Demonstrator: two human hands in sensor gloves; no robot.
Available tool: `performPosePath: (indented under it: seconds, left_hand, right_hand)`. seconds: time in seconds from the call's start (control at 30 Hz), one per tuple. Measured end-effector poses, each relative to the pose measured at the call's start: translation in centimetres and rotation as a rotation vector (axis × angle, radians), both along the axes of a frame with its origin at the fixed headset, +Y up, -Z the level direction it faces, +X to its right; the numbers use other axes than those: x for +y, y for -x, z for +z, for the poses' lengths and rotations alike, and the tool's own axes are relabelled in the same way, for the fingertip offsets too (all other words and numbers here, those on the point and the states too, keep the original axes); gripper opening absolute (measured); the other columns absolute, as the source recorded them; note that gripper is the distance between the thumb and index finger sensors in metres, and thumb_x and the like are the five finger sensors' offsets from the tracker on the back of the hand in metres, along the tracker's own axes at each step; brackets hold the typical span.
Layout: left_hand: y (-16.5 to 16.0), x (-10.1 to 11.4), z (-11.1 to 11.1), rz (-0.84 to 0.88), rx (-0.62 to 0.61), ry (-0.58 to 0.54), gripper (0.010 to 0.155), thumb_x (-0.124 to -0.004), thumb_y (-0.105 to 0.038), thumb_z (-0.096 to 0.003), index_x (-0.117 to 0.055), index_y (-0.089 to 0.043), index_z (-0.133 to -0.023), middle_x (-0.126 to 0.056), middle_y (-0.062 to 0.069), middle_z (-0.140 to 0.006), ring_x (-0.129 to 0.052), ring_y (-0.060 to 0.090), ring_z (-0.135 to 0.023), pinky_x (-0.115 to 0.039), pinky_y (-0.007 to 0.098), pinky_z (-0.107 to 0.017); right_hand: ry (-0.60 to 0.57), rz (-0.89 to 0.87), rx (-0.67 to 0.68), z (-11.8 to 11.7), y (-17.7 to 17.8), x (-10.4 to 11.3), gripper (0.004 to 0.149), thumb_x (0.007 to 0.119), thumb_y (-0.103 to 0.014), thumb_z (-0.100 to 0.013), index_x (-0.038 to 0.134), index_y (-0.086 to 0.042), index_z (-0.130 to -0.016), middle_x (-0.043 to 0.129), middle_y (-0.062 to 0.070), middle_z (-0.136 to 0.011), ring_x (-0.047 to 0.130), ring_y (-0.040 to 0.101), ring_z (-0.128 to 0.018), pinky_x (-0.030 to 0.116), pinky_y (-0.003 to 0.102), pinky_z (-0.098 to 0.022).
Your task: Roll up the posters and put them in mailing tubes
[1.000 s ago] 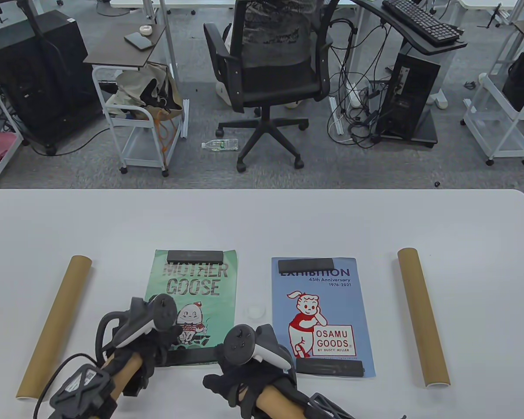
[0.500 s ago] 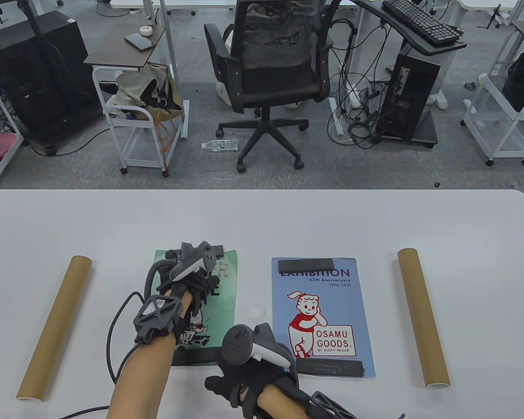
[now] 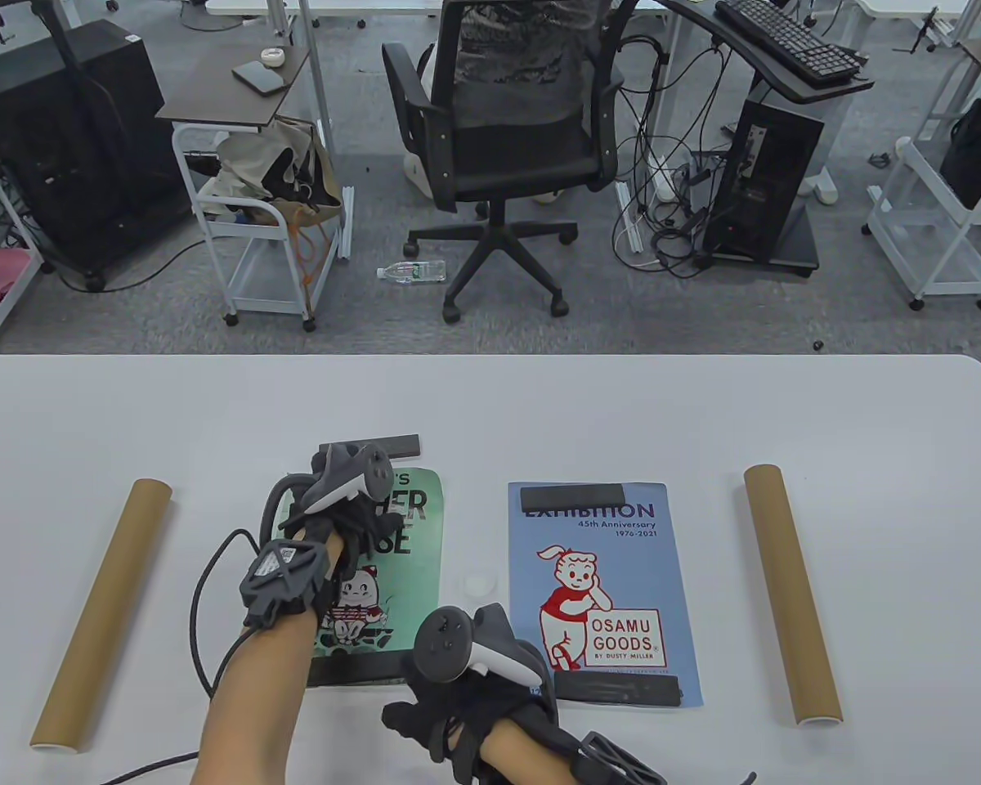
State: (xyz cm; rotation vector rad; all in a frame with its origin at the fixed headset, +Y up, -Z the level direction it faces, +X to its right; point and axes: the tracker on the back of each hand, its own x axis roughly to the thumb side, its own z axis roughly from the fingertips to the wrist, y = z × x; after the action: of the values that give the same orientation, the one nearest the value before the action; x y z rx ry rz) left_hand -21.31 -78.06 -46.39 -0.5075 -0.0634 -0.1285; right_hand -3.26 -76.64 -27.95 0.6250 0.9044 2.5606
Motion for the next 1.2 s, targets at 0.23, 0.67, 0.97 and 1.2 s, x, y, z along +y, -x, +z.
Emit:
performPosePath:
  seconds: [0.23, 0.67, 0.97, 1.2]
  left_hand:
    - [1.9, 0.7, 8.3, -0.001, -0.095, 0.142, 0.085, -0.052, -0.073, -0.0382, -0.011, -0.038, -0.104, -0.004, 0.007, -0.112, -0.023, 0.045, -0.109, -0.038, 0.066, -0.075]
    - [5.9, 1.4, 14.0, 0.269, 0.020, 0.069, 0.060, -0.057, -0.061, -0.0453, -0.055, -0.043, -0.102, -0.047, -0.005, -0.113, -0.054, 0.036, -0.099, -0.055, 0.058, -0.073]
    - [7.4, 1.7, 13.3, 0.325, 0.024, 0.017, 0.059, -0.059, -0.064, -0.0440, -0.064, -0.043, -0.098, -0.065, -0.013, -0.108, -0.070, 0.026, -0.092, -0.070, 0.050, -0.068]
    - [7.3, 1.8, 12.9, 0.278, -0.016, 0.013, 0.059, -0.060, -0.065, -0.0437, -0.065, -0.043, -0.099, -0.066, -0.014, -0.108, -0.075, 0.024, -0.089, -0.073, 0.048, -0.067]
  right_hand:
    - [-0.048, 0.052, 0.021, 0.4, 0.6, 0.2, 0.076, 0.068, -0.056, -0.050, 0.037, -0.012, -0.103, 0.048, 0.020, -0.103, 0.096, 0.041, -0.043, 0.081, 0.047, -0.023]
    - [-0.315, 0.441, 0.049, -1.3, 6.3, 0.6, 0.064, 0.070, -0.051, -0.049, 0.046, -0.023, -0.102, 0.066, 0.022, -0.086, 0.096, 0.036, -0.046, 0.082, 0.044, -0.024]
    - [-0.378, 0.403, 0.029, -1.5, 6.3, -0.3, 0.060, 0.078, -0.053, -0.042, 0.059, -0.028, -0.093, 0.050, 0.020, -0.097, 0.093, 0.029, -0.044, 0.083, 0.043, -0.028]
    - [-0.236, 0.432, 0.134, 0.2, 6.5, 0.0, 0.061, 0.082, -0.051, -0.043, 0.057, -0.027, -0.094, 0.031, 0.022, -0.106, 0.075, 0.042, -0.070, 0.072, 0.065, -0.048]
